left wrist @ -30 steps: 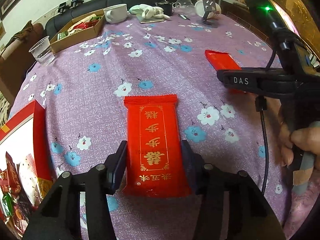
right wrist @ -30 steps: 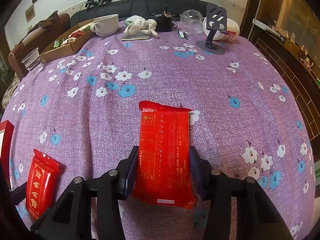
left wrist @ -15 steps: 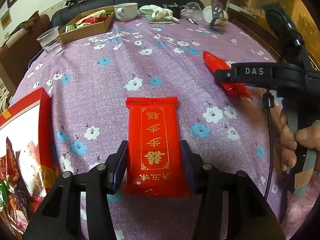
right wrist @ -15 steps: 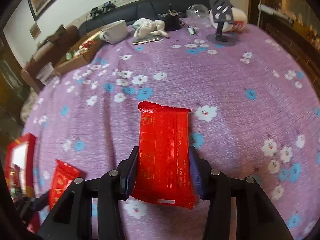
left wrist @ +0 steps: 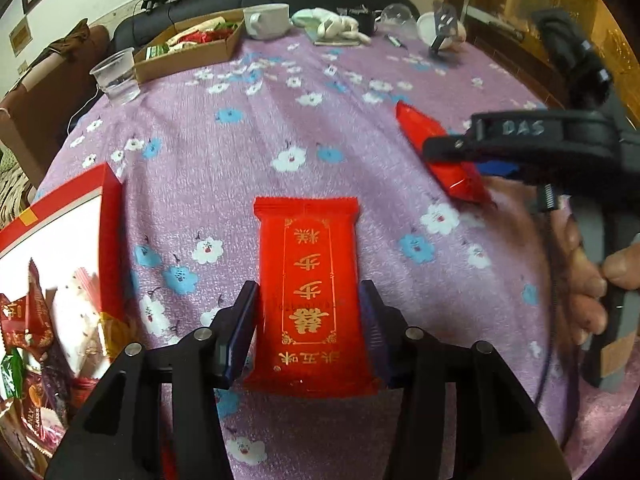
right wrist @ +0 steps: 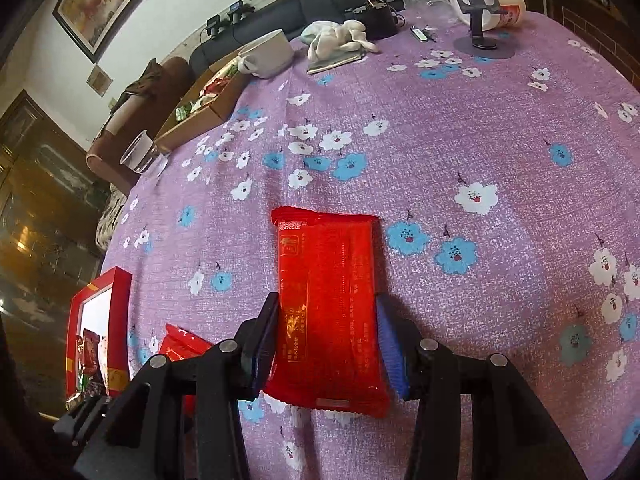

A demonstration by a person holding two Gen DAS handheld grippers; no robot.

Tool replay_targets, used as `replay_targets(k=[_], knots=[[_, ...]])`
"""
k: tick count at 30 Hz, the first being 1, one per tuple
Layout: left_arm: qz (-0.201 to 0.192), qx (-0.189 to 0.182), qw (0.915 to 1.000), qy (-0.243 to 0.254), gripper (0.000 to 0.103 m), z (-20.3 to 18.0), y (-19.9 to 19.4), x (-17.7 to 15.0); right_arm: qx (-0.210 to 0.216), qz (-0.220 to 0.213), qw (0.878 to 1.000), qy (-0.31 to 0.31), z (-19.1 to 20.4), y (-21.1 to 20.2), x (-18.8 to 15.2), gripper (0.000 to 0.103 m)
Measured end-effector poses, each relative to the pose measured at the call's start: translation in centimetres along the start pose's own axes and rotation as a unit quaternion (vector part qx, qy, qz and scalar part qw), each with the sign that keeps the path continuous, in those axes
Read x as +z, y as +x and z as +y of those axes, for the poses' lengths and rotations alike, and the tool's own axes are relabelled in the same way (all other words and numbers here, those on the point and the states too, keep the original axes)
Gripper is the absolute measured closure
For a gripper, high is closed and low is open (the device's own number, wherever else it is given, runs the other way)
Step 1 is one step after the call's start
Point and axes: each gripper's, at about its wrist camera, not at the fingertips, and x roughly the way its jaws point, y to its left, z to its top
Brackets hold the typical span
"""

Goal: Organize snacks
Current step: 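Lift both red packets and carry them over the tray with both tools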

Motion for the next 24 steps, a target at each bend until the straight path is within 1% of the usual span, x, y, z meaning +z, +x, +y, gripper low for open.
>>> replay_targets(k=[4, 5, 6, 8, 10, 11, 12, 13, 18, 22, 24], knots=[[0.003, 0.011, 0.9999, 0.0, 0.044, -0.1, 0.6, 0.6, -0.005, 0.0, 1.0, -0.005, 0.0, 0.0, 0.0, 0.056], [0.002, 0.015, 0.9999, 0.0, 0.035, -0.1, 0.8, 0.8, -0.007, 0.0, 1.0, -0.007, 0.1, 0.1, -0.1, 0.056], [0.0, 0.019, 0.9998, -0.001, 0.029, -0.1, 1.1, 1.0, -0.009, 0.0, 1.0, -0.008, 0.1, 0.1, -0.1, 0.056], [-0.007, 0.016, 0.9998, -0.004, 0.029, -0.1, 1.4, 1.2, -0.012, 0.0, 1.0, -0.011, 0.2, 0.1, 0.0, 0.056], [-0.016, 0.016, 0.9997, 0.0, 0.031, -0.1, 1.3, 1.1, -0.014, 0.0, 1.0, -0.013, 0.3, 0.1, -0.1, 0.056], [-0.023, 0.009, 0.9997, 0.005, 0.045, -0.3, 1.2, 0.9, -0.014, 0.0, 1.0, -0.013, 0.3, 0.2, 0.0, 0.056], [-0.028, 0.01, 0.9995, 0.011, 0.054, -0.5, 1.0, 0.9, -0.014, 0.0, 1.0, -0.013, 0.3, 0.1, -0.1, 0.056], [-0.03, 0.014, 0.9993, 0.016, 0.054, -0.7, 0.9, 0.8, -0.014, -0.001, 1.0, -0.013, 0.3, 0.1, -0.1, 0.056], [-0.042, 0.04, 0.9982, 0.013, 0.055, -0.4, 0.2, 0.5, -0.015, 0.0, 1.0, -0.014, 0.3, 0.1, -0.1, 0.056], [-0.065, 0.054, 0.9964, 0.007, 0.055, 0.2, -1.1, 0.7, -0.016, -0.001, 1.0, -0.013, 0.4, 0.1, 0.0, 0.056], [-0.084, 0.064, 0.9944, 0.007, 0.055, 0.2, -2.2, 0.8, -0.014, -0.002, 1.0, -0.012, 0.4, 0.0, 0.0, 0.056]])
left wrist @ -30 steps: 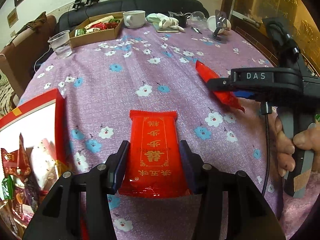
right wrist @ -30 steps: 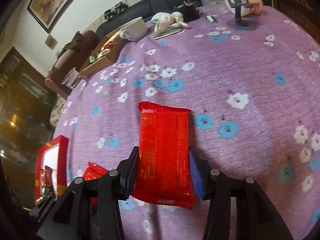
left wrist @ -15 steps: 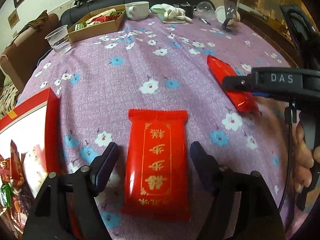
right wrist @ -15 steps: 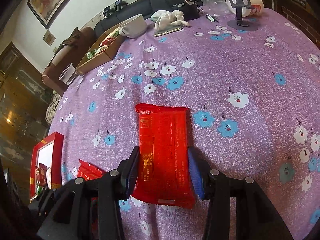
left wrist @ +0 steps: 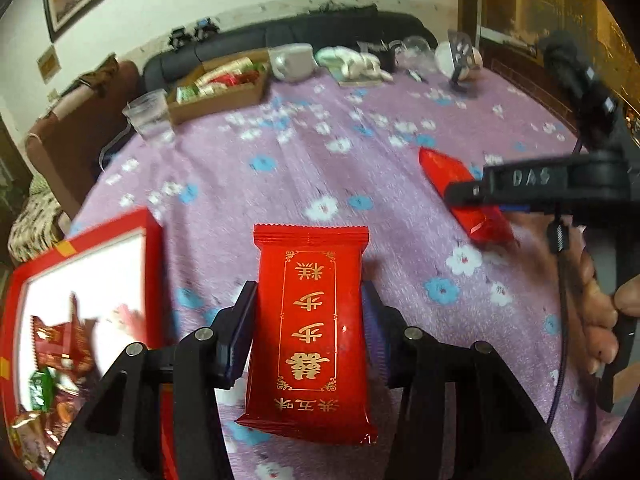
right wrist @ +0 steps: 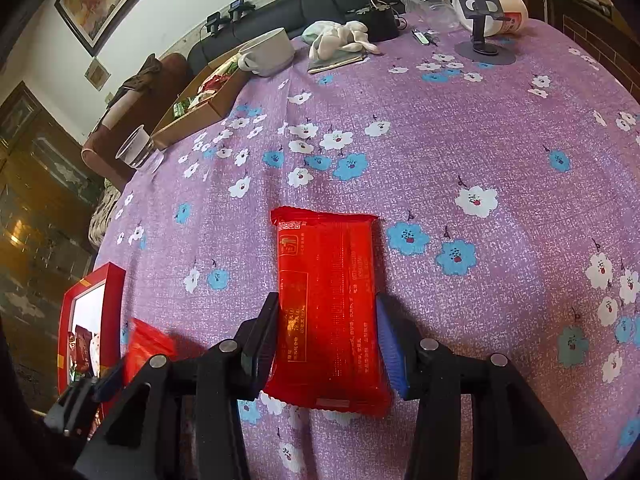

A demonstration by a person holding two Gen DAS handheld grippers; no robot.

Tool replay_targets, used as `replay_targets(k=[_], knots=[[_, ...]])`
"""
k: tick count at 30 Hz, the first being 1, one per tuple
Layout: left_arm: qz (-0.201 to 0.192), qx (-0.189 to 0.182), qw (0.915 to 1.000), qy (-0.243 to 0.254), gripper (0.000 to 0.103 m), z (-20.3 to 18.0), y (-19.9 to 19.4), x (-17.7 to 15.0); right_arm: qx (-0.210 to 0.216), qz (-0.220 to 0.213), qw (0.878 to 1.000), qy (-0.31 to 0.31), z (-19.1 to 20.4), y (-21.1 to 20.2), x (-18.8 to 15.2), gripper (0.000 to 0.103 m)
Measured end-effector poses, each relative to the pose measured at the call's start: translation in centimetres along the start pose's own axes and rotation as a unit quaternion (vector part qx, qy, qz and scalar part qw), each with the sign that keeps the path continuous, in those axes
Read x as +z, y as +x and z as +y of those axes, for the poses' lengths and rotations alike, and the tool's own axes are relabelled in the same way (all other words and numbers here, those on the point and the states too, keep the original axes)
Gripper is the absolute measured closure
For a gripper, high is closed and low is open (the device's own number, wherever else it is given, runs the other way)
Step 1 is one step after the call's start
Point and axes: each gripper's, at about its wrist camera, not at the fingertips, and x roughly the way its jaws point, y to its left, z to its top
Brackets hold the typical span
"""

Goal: Organize snacks
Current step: 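Lift both red packets and carry them over the tray with both tools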

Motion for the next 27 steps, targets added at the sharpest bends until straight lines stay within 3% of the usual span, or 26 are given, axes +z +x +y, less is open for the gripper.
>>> replay_targets(k=[6, 14, 27], knots=[[-0.039, 0.02, 0.999, -0.006, 0.055, 1.2, -2.4, 0.4, 0.044, -0.012, 0.999, -0.012, 1.1, -0.7, -0.1, 0.056], [-0.065, 0.038, 0.9969, -0.024, 0.055, 3.2, -4.4, 0.3, 0.143, -0.025, 0.988, -0.052, 4.4, -1.9, -0.9, 0.057], [-0.086, 0.062, 0.992, -0.068, 0.055, 7.8, -6.6, -1.2, 0.172, -0.051, 0.977, -0.114, 8.3, -2.3, -2.5, 0.057]])
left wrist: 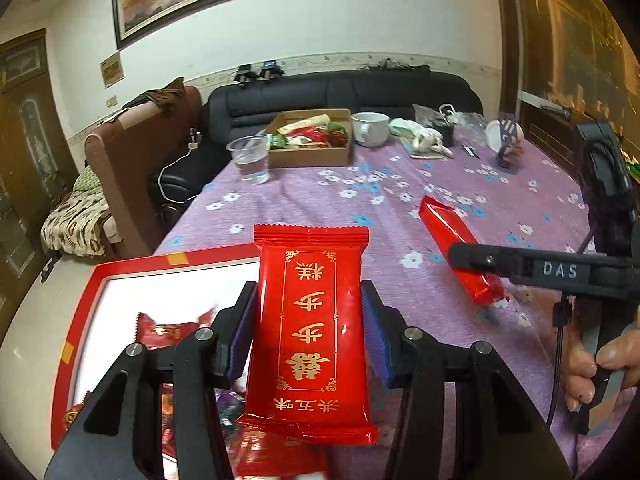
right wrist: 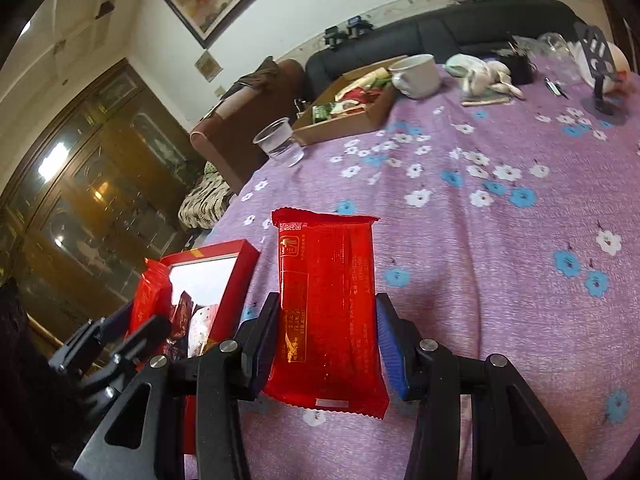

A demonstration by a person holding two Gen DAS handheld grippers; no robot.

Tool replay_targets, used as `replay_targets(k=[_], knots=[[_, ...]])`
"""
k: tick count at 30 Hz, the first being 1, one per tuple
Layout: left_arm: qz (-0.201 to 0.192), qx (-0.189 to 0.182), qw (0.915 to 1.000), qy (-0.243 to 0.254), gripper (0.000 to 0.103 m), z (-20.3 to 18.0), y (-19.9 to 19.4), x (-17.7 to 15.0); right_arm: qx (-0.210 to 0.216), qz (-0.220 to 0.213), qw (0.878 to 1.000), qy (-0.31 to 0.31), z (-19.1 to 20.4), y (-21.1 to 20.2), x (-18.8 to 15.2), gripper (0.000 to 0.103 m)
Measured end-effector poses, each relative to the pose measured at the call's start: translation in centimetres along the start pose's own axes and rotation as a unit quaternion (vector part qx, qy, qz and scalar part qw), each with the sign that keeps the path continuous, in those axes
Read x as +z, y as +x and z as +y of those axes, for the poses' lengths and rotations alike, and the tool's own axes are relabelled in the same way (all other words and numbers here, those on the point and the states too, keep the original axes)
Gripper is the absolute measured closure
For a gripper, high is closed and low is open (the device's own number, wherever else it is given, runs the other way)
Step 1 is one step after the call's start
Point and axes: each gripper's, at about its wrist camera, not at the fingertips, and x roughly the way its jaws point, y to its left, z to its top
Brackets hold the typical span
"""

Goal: Organize snacks
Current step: 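Lift both red packets and carry them over the tray with both tools, then lower both red packets into the tray and open both tools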

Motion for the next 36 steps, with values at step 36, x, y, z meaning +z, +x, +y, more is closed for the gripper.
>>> replay_targets(k=[36], knots=[[-0.017, 0.069, 0.9951, -0.069, 0.055, 9.6, -3.1, -4.6, 0.192, -0.011, 0.981, -0.001, 11.2, 2.0, -5.2, 0.057]])
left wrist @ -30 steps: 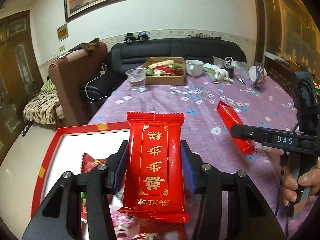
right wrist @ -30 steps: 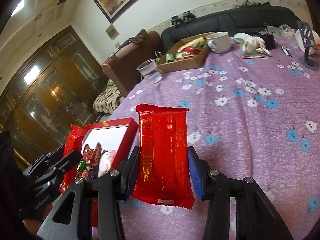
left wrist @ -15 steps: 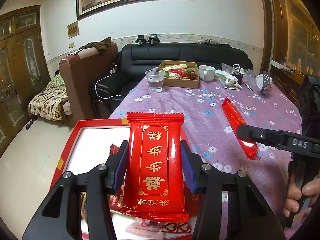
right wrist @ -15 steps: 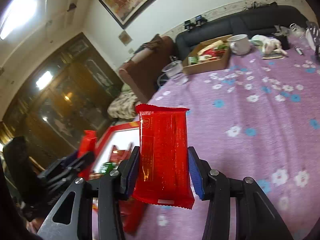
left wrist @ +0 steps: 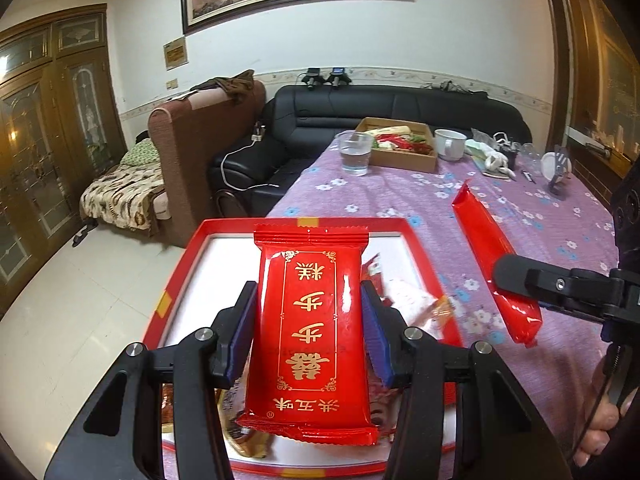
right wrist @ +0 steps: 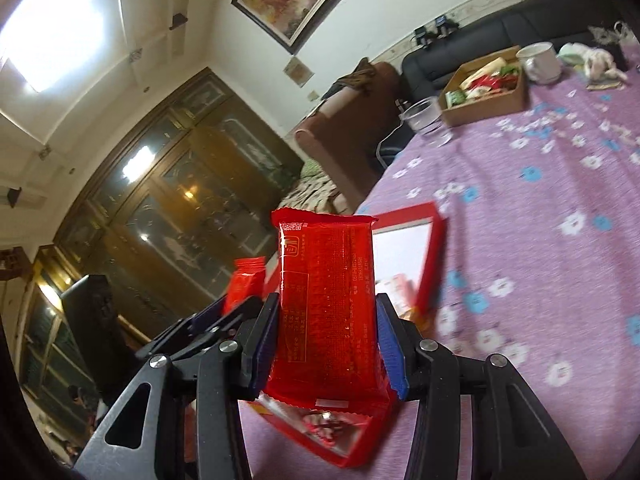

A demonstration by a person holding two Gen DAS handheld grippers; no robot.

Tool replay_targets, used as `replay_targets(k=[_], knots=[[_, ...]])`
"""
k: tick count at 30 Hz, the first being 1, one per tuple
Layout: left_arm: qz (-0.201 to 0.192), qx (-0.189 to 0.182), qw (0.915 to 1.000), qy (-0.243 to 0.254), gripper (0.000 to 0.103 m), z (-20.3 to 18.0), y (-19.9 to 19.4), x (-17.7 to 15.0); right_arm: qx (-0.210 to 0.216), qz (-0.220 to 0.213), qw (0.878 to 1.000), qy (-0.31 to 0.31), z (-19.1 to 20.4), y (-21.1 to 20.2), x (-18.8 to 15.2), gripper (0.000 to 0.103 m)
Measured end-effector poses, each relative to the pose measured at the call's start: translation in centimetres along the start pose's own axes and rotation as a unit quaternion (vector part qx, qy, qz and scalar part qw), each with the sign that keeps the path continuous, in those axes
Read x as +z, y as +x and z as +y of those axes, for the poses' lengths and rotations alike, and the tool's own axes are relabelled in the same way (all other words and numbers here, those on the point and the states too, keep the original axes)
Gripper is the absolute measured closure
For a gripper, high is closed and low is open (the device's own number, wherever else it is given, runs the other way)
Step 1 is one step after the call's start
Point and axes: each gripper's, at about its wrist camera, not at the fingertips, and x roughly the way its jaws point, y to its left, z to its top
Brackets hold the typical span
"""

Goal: Organize snacks
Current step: 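Lower both red packets into the tray and open both tools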

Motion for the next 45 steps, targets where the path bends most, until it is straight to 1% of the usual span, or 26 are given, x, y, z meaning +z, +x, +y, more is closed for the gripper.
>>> replay_targets(k=[2, 4, 8, 15, 26, 36, 39, 45], knots=[[-0.001, 0.007, 1.0, -0.002, 0.055, 0.3, 0.2, -0.1, 0.006, 0.006, 1.0, 0.008, 0.0, 0.7, -0.2, 0.057], [-0.002, 0.014, 0.9999, -0.004, 0.055, 0.7, 0.3, -0.2, 0.001, 0.011, 1.0, 0.005, 0.2, 1.3, -0.4, 0.057], [-0.004, 0.024, 0.9997, -0.009, 0.055, 1.4, 0.5, -0.3, 0.005, 0.018, 1.0, 0.0, 0.5, 2.1, -0.6, 0.057], [-0.002, 0.03, 0.9995, -0.01, 0.055, 2.2, 1.0, -0.5, 0.007, 0.026, 1.0, -0.001, 0.5, 3.0, -0.8, 0.057], [0.008, 0.036, 0.9992, -0.012, 0.055, 2.7, 2.0, -0.6, -0.013, 0.036, 0.999, -0.027, 1.8, 4.5, -1.3, 0.057], [0.012, 0.035, 0.9993, -0.01, 0.055, 2.5, 2.3, -0.7, -0.016, 0.037, 0.999, -0.031, 1.6, 4.7, -1.4, 0.056], [0.013, 0.037, 0.9992, -0.007, 0.055, 2.5, 2.4, -0.8, -0.008, 0.034, 0.999, -0.031, 1.7, 4.5, -1.3, 0.057], [0.02, 0.042, 0.9989, -0.003, 0.055, 2.3, 2.7, -0.9, -0.01, 0.031, 0.999, -0.034, 1.5, 4.3, -1.3, 0.056]])
